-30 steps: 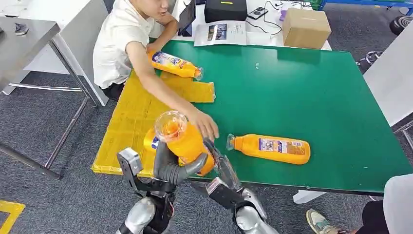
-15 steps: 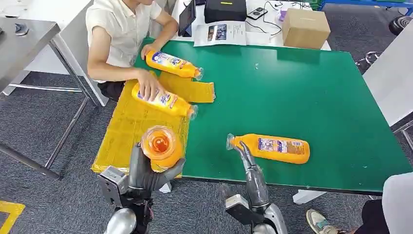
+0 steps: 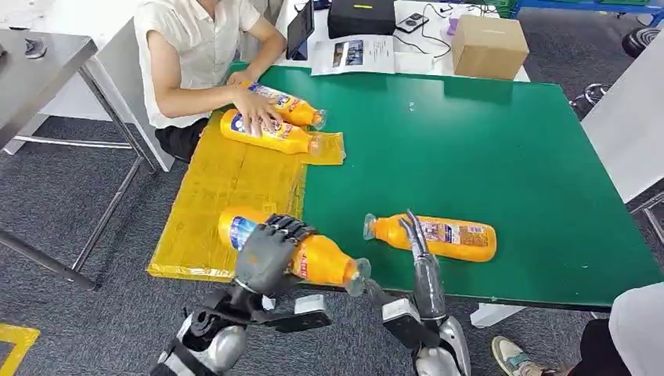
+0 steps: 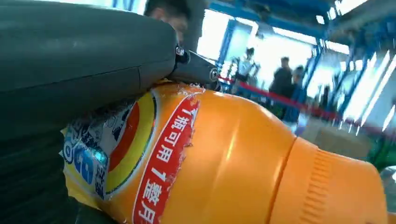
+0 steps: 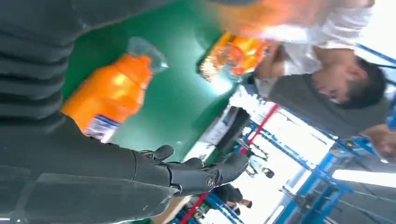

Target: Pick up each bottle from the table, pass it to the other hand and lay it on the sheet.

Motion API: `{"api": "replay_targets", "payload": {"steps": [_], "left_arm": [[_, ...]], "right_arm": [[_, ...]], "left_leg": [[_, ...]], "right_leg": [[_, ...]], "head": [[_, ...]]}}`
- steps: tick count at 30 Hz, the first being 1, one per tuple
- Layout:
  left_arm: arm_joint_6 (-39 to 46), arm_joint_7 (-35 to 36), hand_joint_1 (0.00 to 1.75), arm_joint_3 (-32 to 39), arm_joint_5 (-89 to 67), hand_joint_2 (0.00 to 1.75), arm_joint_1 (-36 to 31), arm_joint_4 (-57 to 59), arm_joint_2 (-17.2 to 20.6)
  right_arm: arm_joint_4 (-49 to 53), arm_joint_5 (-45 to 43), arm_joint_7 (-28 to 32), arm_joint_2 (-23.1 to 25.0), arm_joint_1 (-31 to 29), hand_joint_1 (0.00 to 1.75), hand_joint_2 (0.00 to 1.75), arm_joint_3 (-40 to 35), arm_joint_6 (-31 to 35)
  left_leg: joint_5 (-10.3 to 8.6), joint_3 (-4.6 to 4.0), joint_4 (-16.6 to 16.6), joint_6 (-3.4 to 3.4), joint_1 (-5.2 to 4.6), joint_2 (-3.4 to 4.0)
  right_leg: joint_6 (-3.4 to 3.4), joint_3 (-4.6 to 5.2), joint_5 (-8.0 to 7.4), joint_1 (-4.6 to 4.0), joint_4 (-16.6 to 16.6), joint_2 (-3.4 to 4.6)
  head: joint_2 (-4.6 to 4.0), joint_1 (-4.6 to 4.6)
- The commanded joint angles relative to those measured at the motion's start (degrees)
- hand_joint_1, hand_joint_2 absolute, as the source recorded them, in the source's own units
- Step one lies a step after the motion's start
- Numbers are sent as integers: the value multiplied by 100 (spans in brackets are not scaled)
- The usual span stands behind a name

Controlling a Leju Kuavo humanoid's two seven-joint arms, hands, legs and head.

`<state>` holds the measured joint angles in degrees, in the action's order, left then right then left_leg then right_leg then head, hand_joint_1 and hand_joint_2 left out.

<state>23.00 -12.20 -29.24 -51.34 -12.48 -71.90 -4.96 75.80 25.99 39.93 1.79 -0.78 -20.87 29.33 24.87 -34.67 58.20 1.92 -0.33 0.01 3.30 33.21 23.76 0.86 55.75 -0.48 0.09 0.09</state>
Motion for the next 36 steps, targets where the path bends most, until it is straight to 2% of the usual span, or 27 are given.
{"api": "replay_targets", "payload": {"steps": [1, 8, 13, 17, 21, 23, 25, 26, 27, 29, 31, 34, 36], "left_arm": [[-231, 57, 175, -386, -123, 175, -1308, 2155, 11], [-269, 101, 175, -454, -228, 175, -1307, 2160, 42], [-1171, 174, 175, -456, -62, 175, -1949, 2878, -48], [-1515, 325, 175, -7, 519, 175, -2333, 3754, -411], [-1516, 709, 171, 286, 743, 175, -2772, 4482, -509], [-1479, 811, 145, 459, 886, 175, -2865, 4609, -507], [-1533, 958, 44, 500, 897, 175, -2989, 4769, -474], [-1606, 1019, 14, 466, 856, 175, -3047, 4861, -459], [-1639, 1036, 10, 477, 864, 175, -3072, 4893, -444], [-1768, 1120, 19, 527, 916, 175, -3110, 5011, -445], [-1846, 1174, 21, 596, 987, 175, -3107, 5083, -439], [-1957, 1154, 10, 600, 1014, 175, -3111, 5137, -429], [-1957, 1154, 10, 600, 1014, 175, -3111, 5137, -429]], "right_arm": [[-556, -128, 7, 18, -490, 0, 175, -257, -44], [-490, -161, 7, -20, -450, 0, 175, -295, -57], [-596, -336, 7, 16, -572, 0, 175, -385, -116], [-688, -554, 7, -12, -590, 0, 175, -492, -45], [-806, -695, 7, 54, -633, 0, 175, -493, -117], [-833, -710, 7, 63, -625, 0, 175, -494, -115], [-857, -761, 7, 80, -612, 0, 175, -483, -151], [-865, -772, 7, 88, -610, 0, 175, -487, -153], [-878, -794, 7, 94, -607, 0, 175, -481, -170], [-917, -826, 7, 95, -615, 0, 175, -473, -175], [-929, -863, 7, 92, -629, 0, 175, -478, -165], [-970, -896, 7, 84, -667, 0, 175, -519, -159], [-970, -896, 7, 84, -667, 0, 175, -519, -159]], "left_leg": [[-6, 16, -6, -14, 7, -6], [-1, 12, -3, -8, 6, 4], [-4, -4, 4, -10, 10, -7], [-8, -13, 0, -4, 7, -6], [-7, -10, 0, -5, 7, -2], [-3, -5, 2, -9, 11, 2], [-2, -4, 3, -10, 10, 1], [2, 7, 3, -17, 12, 3], [4, 8, 4, -17, 13, 0], [7, 14, 5, -19, 13, 9], [-1, 8, -4, -12, 12, 11], [-2, 0, -1, -11, 11, 7], [-2, -5, 1, -8, 9, 1]], "right_leg": [[-15, -18, 0, -7, -5, -6], [-8, -17, 6, -7, 0, 2], [-10, -6, 4, -10, 5, -5], [-4, 4, 1, -7, 2, -5], [-4, 1, 0, -8, 2, 0], [-8, -4, 2, -11, 3, 5], [-9, -5, 4, -10, 6, 3], [-16, -13, 9, -12, 9, 6], [-16, -16, 11, -13, 10, 4], [-18, -18, 11, -14, 11, 14], [-11, -14, 2, -12, 0, 15], [-9, -7, 3, -11, 4, 9], [-7, -3, 4, -10, 6, 7]], "head": [[0, 2], [0, 2], [0, 2], [0, 2], [0, 2], [0, 4], [0, 2], [0, 2], [0, 2], [0, 0], [0, 2], [0, 2], [0, 2]]}}
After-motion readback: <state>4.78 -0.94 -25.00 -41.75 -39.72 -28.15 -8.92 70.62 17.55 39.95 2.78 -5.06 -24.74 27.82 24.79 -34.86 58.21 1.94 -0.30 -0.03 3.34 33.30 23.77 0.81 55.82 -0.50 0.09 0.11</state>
